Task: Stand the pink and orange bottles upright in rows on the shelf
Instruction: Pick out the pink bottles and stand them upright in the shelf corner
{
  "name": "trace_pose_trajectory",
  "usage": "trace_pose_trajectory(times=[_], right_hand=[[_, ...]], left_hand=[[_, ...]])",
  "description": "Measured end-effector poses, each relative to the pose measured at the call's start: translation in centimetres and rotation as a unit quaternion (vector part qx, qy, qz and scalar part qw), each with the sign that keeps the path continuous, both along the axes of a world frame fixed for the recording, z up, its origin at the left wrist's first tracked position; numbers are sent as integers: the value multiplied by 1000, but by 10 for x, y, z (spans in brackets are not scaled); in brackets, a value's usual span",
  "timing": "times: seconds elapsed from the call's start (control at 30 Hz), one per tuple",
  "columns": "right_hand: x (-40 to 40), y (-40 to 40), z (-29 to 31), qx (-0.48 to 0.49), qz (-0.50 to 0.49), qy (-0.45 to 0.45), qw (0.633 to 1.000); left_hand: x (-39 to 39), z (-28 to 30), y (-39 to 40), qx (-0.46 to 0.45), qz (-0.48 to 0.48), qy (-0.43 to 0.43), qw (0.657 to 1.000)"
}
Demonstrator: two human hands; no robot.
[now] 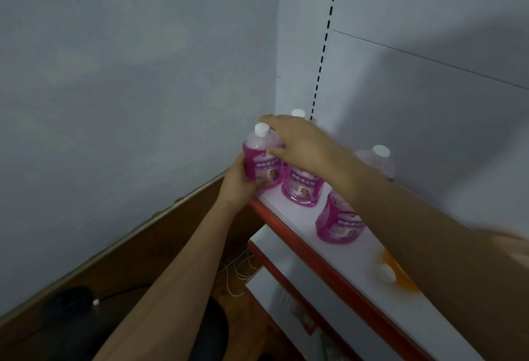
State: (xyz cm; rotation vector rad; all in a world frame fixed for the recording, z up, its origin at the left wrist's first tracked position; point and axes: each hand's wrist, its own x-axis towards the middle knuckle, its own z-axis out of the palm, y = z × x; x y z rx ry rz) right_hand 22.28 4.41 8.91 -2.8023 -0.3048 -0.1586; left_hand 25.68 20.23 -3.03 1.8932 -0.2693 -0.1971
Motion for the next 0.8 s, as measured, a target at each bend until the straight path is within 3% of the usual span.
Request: trace_pose_trajectory(times=[0.27,0.57,0.8], right_hand=[[2,-20,3,15,-30,1,999],[-29,-35,24,114,-81,-92,986],[-84,-59,45,151,-175,-112,966]], left_hand=[[6,19,-18,64,-84,15,994],[-72,57,-8,84,76,-129,985],[-132,88,-49,64,-95,-262,958]])
